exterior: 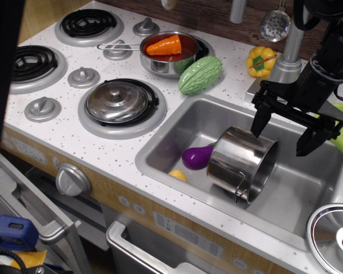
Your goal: Flip pot upright in sink
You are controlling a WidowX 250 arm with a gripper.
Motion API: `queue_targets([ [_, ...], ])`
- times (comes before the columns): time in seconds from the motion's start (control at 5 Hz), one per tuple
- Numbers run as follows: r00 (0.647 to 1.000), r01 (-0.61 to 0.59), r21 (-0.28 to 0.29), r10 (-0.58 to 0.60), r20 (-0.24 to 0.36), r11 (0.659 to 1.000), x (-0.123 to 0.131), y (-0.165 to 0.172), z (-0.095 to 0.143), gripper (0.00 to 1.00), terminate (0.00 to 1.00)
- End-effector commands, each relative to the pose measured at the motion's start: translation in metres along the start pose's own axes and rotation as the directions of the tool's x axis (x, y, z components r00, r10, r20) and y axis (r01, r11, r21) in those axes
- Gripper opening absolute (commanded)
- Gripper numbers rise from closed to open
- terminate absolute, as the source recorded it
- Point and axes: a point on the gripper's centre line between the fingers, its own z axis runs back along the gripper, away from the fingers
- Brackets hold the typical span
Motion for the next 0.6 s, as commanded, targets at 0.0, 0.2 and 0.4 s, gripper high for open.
queue_targets([
  [0.0, 1.000, 0.000, 0.000, 0.000, 0.000, 1.000, 0.0000, 0.0000, 0.0000, 1.00, 0.00],
  [0.2, 1.000, 0.024, 0.123, -0.026, 0.015, 0.992, -0.0003, -0.0075, -0.0021, 1.00, 0.00],
  [0.4, 0.988, 0.128, 0.281, -0.146, 0.045, 0.951, -0.0015, -0.0089, -0.0049, 1.00, 0.00],
])
